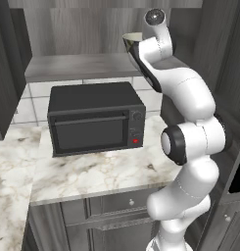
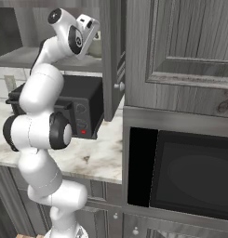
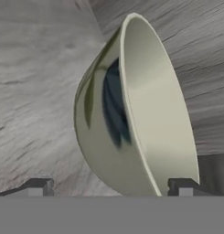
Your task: Move the bowls from the cabinet to the plates on the dining table.
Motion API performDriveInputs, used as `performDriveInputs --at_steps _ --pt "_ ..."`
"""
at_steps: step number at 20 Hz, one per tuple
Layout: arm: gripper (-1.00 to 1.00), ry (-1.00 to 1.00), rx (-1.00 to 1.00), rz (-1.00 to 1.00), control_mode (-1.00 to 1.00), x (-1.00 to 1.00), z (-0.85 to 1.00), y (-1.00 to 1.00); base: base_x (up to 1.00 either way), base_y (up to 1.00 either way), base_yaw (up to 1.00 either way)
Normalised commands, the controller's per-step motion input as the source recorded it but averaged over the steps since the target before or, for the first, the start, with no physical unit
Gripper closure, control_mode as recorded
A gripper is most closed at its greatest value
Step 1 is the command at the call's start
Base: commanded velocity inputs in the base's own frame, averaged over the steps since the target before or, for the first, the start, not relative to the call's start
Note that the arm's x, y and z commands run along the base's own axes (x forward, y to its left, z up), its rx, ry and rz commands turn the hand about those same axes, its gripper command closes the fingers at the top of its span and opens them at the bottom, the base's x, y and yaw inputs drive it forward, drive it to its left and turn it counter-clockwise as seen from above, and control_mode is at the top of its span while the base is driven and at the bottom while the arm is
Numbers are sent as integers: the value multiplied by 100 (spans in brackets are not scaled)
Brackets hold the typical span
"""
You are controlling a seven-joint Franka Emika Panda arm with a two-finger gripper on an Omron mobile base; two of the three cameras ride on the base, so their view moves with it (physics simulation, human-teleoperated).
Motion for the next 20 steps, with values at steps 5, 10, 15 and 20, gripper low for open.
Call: performDriveInputs --at_steps 5,10,15,20 --pt "-100 0 0 3 -100 16 -15 0 0 0 0" --pt "-100 0 0 3 -100 15 -14 0 0 0 0" --pt "-100 0 0 4 -100 11 -25 0 0 0 0" --pt "-100 1 0 4 -100 1 -45 0 0 0 0"
